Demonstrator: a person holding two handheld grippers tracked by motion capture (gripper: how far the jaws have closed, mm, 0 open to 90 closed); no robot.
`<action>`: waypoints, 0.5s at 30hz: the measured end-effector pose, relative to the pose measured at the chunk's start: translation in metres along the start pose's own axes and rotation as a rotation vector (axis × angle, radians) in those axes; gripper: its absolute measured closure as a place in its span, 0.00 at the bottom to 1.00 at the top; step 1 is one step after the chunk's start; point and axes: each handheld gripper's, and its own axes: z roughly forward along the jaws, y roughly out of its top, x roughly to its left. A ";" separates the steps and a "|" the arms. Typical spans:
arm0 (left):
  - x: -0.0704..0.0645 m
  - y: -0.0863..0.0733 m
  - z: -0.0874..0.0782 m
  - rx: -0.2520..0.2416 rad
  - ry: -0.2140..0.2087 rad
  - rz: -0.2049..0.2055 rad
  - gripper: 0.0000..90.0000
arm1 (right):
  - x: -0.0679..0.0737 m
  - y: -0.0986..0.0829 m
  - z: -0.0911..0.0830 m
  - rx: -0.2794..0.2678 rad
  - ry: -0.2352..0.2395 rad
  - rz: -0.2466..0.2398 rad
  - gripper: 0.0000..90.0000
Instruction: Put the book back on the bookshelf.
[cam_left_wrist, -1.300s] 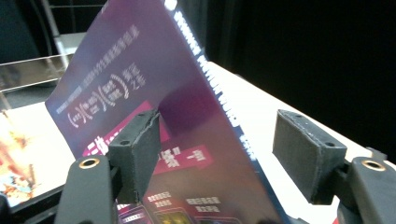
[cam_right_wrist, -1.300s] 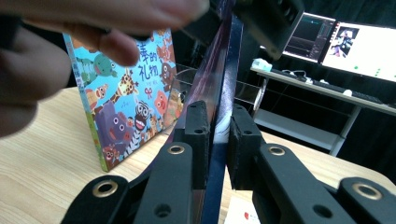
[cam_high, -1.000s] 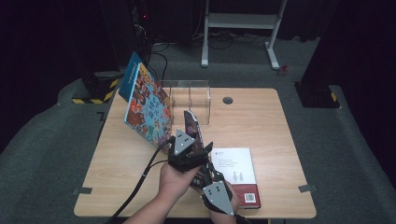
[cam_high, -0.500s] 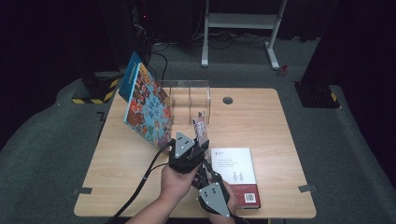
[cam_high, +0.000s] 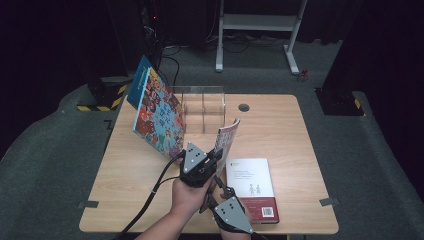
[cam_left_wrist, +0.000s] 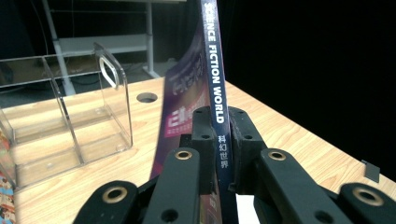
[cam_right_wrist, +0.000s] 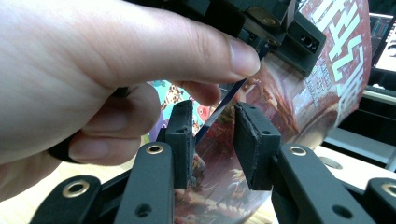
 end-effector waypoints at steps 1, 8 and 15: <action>0.001 0.001 0.000 -0.003 -0.005 -0.002 0.92 | 0.001 0.000 -0.001 0.000 0.005 0.002 0.75; 0.019 0.008 -0.013 -0.054 0.047 0.006 0.94 | -0.003 0.000 -0.008 -0.004 -0.002 0.020 0.77; 0.034 0.006 -0.031 -0.104 0.060 -0.002 0.94 | -0.012 -0.002 -0.006 0.019 -0.021 0.046 0.79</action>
